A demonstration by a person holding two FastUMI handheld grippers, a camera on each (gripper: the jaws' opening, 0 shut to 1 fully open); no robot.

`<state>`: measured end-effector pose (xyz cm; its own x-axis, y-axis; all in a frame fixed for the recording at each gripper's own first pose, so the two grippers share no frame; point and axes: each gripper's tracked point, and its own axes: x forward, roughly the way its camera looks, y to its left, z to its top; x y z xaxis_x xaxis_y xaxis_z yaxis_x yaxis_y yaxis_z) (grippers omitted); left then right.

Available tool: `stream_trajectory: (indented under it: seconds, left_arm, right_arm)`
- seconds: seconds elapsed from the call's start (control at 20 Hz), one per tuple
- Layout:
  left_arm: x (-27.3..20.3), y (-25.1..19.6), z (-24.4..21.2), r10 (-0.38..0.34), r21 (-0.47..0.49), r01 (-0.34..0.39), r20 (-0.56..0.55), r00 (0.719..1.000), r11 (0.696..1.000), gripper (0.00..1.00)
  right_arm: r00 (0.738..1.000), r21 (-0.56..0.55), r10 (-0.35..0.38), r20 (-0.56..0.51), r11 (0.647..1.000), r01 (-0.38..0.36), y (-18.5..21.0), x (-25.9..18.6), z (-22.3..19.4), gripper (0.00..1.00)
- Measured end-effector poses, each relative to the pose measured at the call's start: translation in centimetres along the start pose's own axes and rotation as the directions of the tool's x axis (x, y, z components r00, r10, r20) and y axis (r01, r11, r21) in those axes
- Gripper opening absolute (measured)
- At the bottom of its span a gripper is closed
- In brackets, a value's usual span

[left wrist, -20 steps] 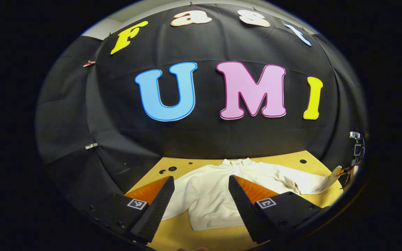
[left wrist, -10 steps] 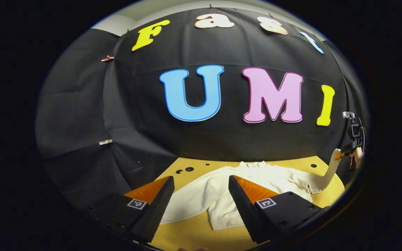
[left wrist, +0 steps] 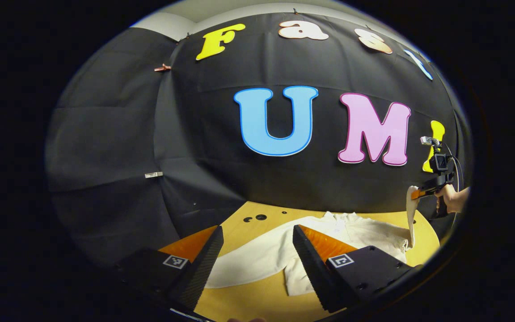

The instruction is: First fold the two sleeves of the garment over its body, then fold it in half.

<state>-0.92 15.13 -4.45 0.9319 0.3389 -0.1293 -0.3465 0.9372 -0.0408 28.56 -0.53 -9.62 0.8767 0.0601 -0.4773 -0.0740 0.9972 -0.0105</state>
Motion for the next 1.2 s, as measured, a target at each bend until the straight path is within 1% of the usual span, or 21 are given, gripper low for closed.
stream_trajectory:
  seconds: [0.25, 0.4, 0.5, 0.7, 0.8, 0.95, 1.1, 1.2]
  left_arm:
    - [0.5, 3.2, -1.0, 0.064, -0.034, -0.065, -0.026, 0.998, 0.997, 0.98]
    - [1.0, 5.1, -1.3, 0.109, -0.066, -0.111, -0.039, 0.993, 0.992, 0.98]
    - [1.1, 6.2, -1.9, 0.129, -0.084, -0.133, -0.053, 0.990, 0.988, 0.98]
    - [0.8, 8.5, -3.3, 0.159, -0.082, -0.166, -0.083, 0.984, 0.983, 0.98]
    - [0.5, 9.6, -4.2, 0.172, -0.085, -0.180, -0.099, 0.980, 0.980, 0.97]
    - [0.2, 11.1, -6.0, 0.202, -0.086, -0.215, -0.135, 0.970, 0.973, 0.97]
    - [0.2, 11.6, -7.1, 0.211, -0.090, -0.227, -0.166, 0.963, 0.970, 0.96]
    - [0.3, 12.0, -8.0, 0.219, -0.079, -0.236, -0.180, 0.959, 0.969, 0.96]
  right_arm:
    - [0.992, -0.024, 0.126, -0.026, 0.992, -0.127, 10.9, 2.5, -0.2, 0.07]
    - [0.982, -0.071, 0.187, -0.026, 0.980, -0.189, 17.1, 3.3, -0.4, 0.06]
    - [0.971, -0.097, 0.237, -0.033, 0.966, -0.239, 21.4, 3.7, -0.9, 0.07]
    - [0.947, -0.149, 0.313, -0.075, 0.935, -0.321, 28.9, 4.2, -2.9, 0.07]
    - [0.938, -0.191, 0.331, -0.107, 0.919, -0.346, 32.2, 4.8, -5.0, 0.07]
    - [0.930, -0.244, 0.333, -0.155, 0.899, -0.363, 35.9, 5.6, -8.3, 0.07]
    - [0.919, -0.252, 0.339, -0.199, 0.889, -0.383, 38.7, 6.6, -11.2, 0.14]
    - [0.903, -0.229, 0.375, -0.212, 0.879, -0.419, 40.9, 6.6, -12.3, 0.31]
